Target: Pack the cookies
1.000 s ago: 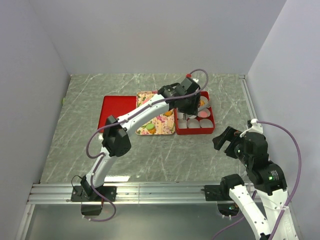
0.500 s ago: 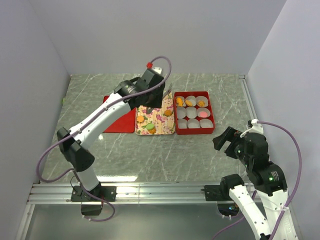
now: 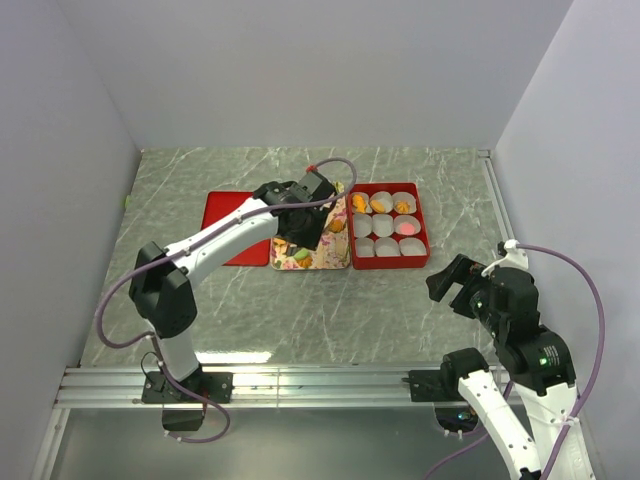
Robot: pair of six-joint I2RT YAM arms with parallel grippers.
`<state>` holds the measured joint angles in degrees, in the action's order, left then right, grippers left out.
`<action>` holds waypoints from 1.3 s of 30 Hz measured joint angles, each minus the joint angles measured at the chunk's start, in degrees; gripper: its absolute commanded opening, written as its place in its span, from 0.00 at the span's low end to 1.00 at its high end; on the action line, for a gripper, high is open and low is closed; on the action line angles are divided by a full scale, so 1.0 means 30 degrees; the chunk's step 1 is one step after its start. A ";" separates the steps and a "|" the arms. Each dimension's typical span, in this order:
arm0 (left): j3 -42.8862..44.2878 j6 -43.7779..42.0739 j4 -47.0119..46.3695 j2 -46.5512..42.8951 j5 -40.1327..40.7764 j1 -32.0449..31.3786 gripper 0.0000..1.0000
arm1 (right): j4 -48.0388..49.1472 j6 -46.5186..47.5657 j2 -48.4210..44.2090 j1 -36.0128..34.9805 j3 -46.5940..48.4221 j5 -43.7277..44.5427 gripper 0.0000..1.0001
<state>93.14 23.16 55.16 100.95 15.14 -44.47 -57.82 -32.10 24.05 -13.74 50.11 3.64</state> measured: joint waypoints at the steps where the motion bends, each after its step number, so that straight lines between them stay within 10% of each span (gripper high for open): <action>1: 0.0073 -0.0066 0.0007 0.0182 -0.0095 -0.0007 0.57 | 0.0000 0.0000 -0.0029 0.0000 0.0000 -0.0007 0.97; 18: 0.2528 -0.0576 0.0044 0.3089 -0.0568 -0.0299 0.58 | 0.0000 0.0007 -0.0029 0.0000 0.0000 0.0000 0.97; 39: 0.3461 -0.0896 0.1115 0.4481 0.1005 -0.0408 0.37 | 0.0000 0.0007 -0.0029 0.0000 0.0000 -0.0007 0.97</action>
<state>103.53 20.47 58.50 114.39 18.15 -45.69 -57.82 -32.08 23.97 -13.74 50.11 3.62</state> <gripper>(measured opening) 0.412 0.973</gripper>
